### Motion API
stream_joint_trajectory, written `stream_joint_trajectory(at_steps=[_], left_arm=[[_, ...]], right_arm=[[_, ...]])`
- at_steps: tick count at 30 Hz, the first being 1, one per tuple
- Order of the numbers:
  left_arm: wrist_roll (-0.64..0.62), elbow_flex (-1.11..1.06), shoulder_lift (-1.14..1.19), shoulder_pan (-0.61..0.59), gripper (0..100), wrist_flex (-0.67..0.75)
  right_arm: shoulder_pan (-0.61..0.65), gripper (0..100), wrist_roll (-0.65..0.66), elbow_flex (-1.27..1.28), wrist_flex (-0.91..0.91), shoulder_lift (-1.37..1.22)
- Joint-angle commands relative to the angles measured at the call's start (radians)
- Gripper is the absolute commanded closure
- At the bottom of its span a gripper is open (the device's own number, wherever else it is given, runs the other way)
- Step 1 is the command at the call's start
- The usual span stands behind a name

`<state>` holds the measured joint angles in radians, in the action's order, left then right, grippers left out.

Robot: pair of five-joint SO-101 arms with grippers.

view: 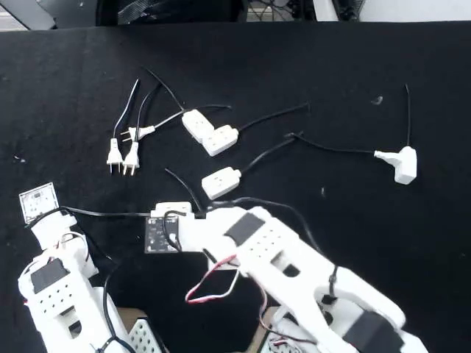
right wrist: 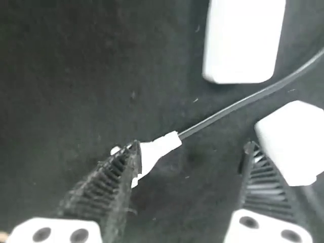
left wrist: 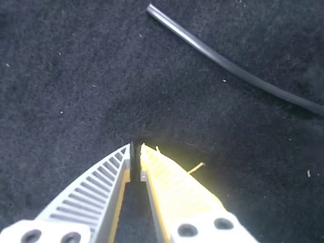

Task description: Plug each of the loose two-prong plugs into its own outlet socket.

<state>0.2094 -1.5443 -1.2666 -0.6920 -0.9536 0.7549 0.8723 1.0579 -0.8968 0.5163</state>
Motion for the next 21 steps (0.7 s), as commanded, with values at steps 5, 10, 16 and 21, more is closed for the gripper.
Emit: stream_joint_trajectory(at_steps=[5,10,16,21], left_arm=[[-0.005,0.018,-0.006,-0.012,95,0.012],[-0.005,0.019,-0.006,-0.012,95,0.012],[-0.005,0.019,-0.006,-0.012,95,0.012],[-0.005,0.018,-0.006,-0.012,95,0.012]], right_arm=[[-0.091,68.8,0.232,-0.004,-0.087,0.107],[-0.176,68.8,0.275,0.030,-0.087,0.039],[-0.075,68.8,0.190,0.053,-0.032,-0.067],[0.068,68.8,0.051,0.013,-0.032,-0.007]])
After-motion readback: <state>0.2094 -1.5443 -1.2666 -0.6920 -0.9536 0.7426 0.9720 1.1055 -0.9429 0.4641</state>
